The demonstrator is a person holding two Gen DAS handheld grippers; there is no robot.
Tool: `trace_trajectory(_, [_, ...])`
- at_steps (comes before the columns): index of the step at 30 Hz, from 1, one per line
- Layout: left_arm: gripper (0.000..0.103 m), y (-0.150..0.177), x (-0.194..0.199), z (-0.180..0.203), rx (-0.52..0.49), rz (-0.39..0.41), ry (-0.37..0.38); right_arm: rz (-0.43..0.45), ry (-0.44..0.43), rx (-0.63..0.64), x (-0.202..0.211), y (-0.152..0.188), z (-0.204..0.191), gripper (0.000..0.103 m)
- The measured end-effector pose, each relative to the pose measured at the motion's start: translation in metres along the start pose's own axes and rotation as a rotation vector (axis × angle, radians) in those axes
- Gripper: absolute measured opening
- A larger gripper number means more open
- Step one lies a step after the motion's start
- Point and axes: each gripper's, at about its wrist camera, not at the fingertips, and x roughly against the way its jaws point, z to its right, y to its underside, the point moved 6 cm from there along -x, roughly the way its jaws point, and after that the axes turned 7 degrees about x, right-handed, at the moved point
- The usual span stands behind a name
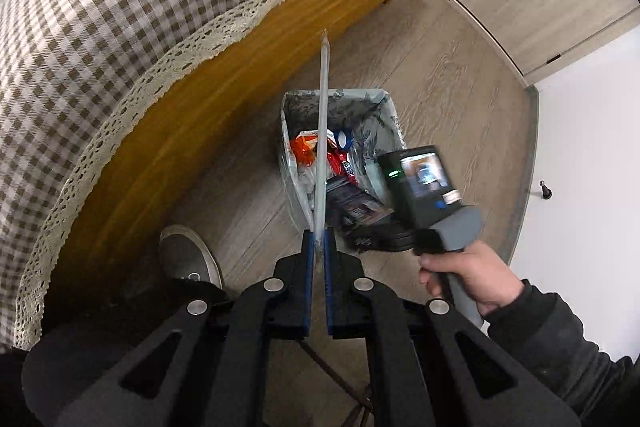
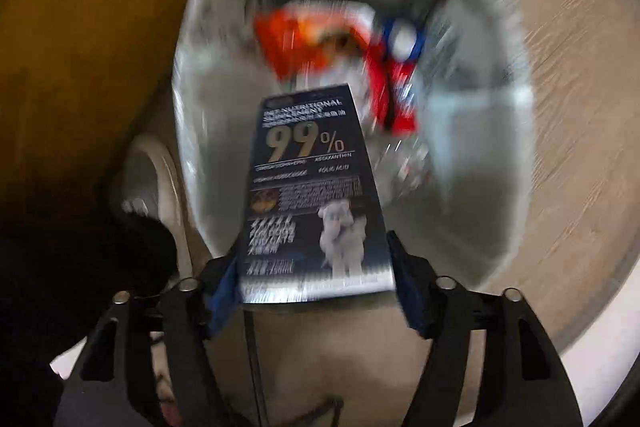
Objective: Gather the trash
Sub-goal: 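Carry strip and blue box to the wastebasket and open both grippers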
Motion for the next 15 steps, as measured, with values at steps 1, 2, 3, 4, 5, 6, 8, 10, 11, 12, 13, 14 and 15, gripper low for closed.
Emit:
trace_trajectory(1, [0.002,-0.002,-0.001,0.0,0.0,-0.002,-0.002,0.0,-0.018,0.003,-0.001,0.0,-0.002,0.07])
trace_trajectory(2, [0.002,-0.004,-0.005,0.0,0.001,-0.006,-0.003,0.004,-0.034,-0.003,-0.001,0.001,-0.002,0.071])
trace_trajectory(3, [0.002,-0.005,-0.007,-0.001,0.006,-0.012,-0.002,0.021,-0.05,-0.02,0.004,0.002,0.002,0.074])
trace_trajectory(4, [0.002,-0.007,-0.011,0.001,0.009,-0.017,0.001,0.048,-0.068,-0.044,0.012,0.003,0.008,0.075])
trace_trajectory(5, [0.002,-0.008,-0.013,0.001,0.011,-0.023,0.003,0.071,-0.093,-0.068,0.018,0.001,0.01,0.075])
trace_trajectory(6, [0.002,-0.009,-0.018,0.002,0.016,-0.031,0.007,0.108,-0.144,-0.099,0.029,0.002,0.015,0.075])
trace_trajectory(8, [0.002,-0.01,-0.027,0.005,0.02,-0.05,0.022,0.151,-0.159,-0.115,0.041,0.002,0.016,0.075])
trace_trajectory(10, [0.002,-0.01,-0.041,0.009,0.024,-0.083,0.041,0.18,-0.135,-0.109,0.055,0.006,0.022,0.075])
trace_trajectory(11, [0.002,-0.01,-0.048,0.011,0.021,-0.101,0.043,0.19,-0.126,-0.11,0.06,0.007,0.023,0.075])
trace_trajectory(12, [0.002,-0.008,-0.056,0.015,0.012,-0.123,0.044,0.212,-0.116,-0.12,0.07,0.009,0.029,0.075])
trace_trajectory(13, [0.002,-0.007,-0.065,0.019,0.009,-0.147,0.042,0.221,-0.111,-0.129,0.074,0.011,0.033,0.075])
trace_trajectory(14, [0.002,-0.005,-0.072,0.02,0.013,-0.168,0.04,0.231,-0.103,-0.138,0.079,0.013,0.037,0.075])
trace_trajectory(15, [0.002,-0.004,-0.083,0.023,0.03,-0.203,0.044,0.243,-0.092,-0.149,0.084,0.016,0.043,0.075])
